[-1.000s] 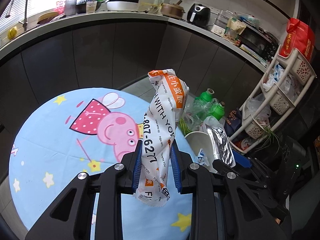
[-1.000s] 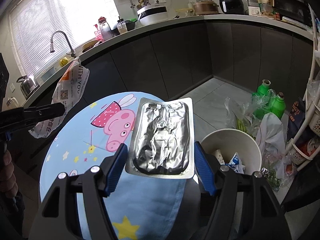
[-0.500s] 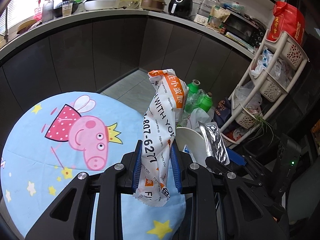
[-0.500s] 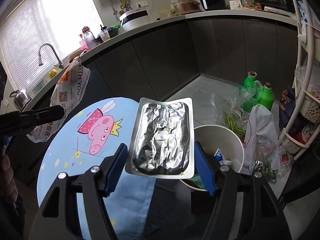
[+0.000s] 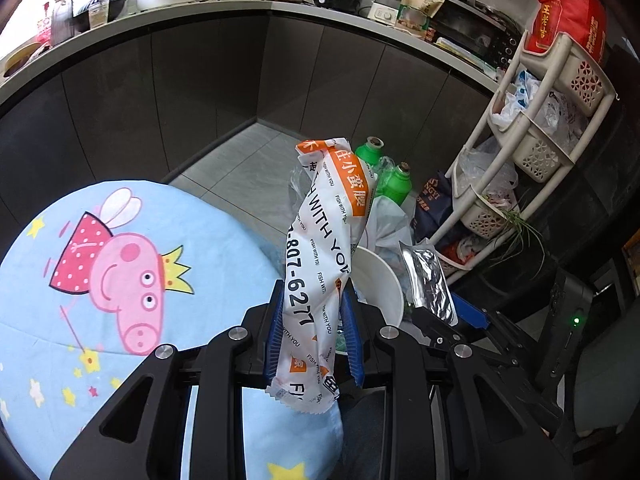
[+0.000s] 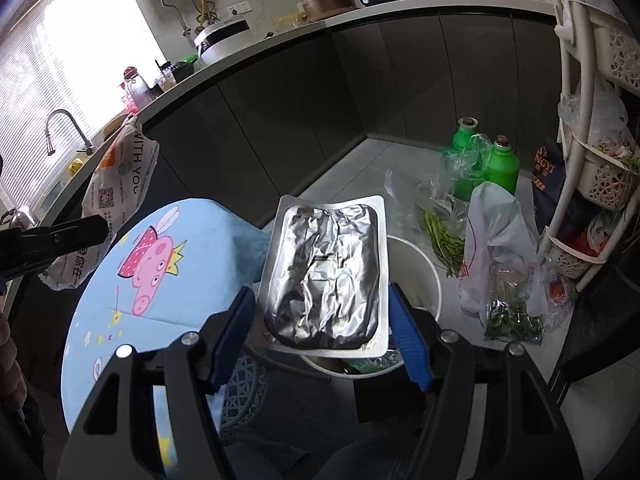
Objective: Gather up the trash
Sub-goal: 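Carry the foil tray and white wrapper over the white bucket with both tools, then open both tools to drop the foil tray and wrapper into the bucket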
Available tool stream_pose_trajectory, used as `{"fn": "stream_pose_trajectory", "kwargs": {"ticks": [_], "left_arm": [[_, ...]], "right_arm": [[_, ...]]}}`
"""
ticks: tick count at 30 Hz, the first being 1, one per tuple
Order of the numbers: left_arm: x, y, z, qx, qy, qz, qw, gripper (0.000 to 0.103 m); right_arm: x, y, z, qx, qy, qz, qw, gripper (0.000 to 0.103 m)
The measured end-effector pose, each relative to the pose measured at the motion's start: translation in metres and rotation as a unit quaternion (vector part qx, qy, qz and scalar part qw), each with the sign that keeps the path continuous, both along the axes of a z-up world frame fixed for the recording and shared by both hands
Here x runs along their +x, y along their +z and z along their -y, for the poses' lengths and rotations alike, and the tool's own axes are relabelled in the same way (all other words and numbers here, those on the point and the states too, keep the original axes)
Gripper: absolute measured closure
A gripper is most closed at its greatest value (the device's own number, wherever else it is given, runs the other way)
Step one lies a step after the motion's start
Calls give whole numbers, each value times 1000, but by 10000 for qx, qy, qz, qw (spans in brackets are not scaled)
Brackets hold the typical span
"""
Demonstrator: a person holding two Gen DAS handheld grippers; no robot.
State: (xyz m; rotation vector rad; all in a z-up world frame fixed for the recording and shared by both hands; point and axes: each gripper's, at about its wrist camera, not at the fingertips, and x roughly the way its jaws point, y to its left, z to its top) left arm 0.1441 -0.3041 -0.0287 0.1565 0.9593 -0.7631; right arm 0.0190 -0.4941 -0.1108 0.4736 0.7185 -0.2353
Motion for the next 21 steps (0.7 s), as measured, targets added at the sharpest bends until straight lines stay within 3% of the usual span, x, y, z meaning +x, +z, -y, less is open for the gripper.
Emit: {"fn": "stream_pose_trajectory", "kwargs": {"ticks": [6, 21], "left_arm": [[7, -19, 21, 54, -103, -228, 9997, 78], [31, -59, 58, 239, -276, -472, 9982, 78]], "right_arm": [[6, -34, 23, 45, -127, -352, 9993, 36], [65, -103, 41, 469, 103, -686, 9965, 35]]}}
